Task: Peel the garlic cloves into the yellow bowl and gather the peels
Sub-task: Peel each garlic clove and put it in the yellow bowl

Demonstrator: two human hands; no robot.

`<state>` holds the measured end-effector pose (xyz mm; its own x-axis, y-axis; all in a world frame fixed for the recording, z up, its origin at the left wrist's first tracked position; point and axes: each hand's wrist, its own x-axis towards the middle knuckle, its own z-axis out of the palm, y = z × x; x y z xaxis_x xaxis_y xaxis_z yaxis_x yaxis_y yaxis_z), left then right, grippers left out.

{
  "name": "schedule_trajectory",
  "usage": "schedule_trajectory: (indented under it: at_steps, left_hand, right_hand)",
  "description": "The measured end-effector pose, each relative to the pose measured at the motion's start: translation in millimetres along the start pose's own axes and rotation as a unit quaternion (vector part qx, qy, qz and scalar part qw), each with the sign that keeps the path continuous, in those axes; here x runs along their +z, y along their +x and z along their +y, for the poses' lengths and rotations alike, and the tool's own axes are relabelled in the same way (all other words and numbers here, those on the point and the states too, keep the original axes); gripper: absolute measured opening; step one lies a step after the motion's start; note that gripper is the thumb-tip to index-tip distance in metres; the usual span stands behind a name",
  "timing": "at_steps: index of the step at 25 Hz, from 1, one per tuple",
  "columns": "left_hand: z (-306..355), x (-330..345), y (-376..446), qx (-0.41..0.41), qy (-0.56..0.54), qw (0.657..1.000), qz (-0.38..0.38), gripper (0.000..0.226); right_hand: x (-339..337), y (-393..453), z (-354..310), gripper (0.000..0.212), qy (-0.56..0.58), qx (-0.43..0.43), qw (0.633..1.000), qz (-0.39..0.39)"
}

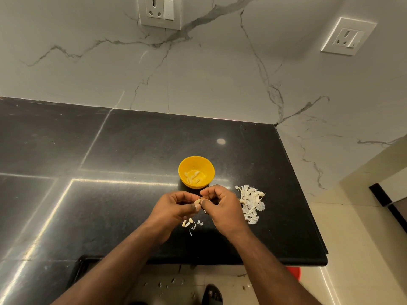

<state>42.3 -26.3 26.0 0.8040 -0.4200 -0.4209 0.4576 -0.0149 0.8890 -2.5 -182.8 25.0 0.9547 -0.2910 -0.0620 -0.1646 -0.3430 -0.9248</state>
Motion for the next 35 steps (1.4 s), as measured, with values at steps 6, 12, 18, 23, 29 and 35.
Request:
schedule_trajectory:
  at_steps: [6,12,18,23,29,35]
  left_hand:
    - [-3,3,0,-0.003,-0.039,0.999,0.006,0.015]
    - [-6,-2,5,-0.038,-0.070,0.997,0.002,0.015]
    - [-9,-1,6,-0.027,-0.031,0.999,-0.013,0.013]
    - [-5,1,4,-0.036,-0.056,0.998,0.011,0.010]
    - [-8,1,0,-0.041,-0.091,0.995,0.028,0.012]
    - [-10,-3,0,0.028,0.021,0.999,0.036,0.010]
  right_hand:
    - [-11,1,7,0.014,-0.074,-0.012,0.997,0.005]
    - [-31,8,17,0.025,-0.167,0.031,0.985,0.012]
    - [-15,2,0,0.030,-0.065,-0.023,0.996,-0.054]
    - [-5,1,0,0.020,-0.087,-0.041,0.995,-0.026]
    - [4,-1,5,0.012,-0.060,-0.034,0.998,0.003]
    - [1,1,0,0.007,0.129,0.089,0.987,-0.027]
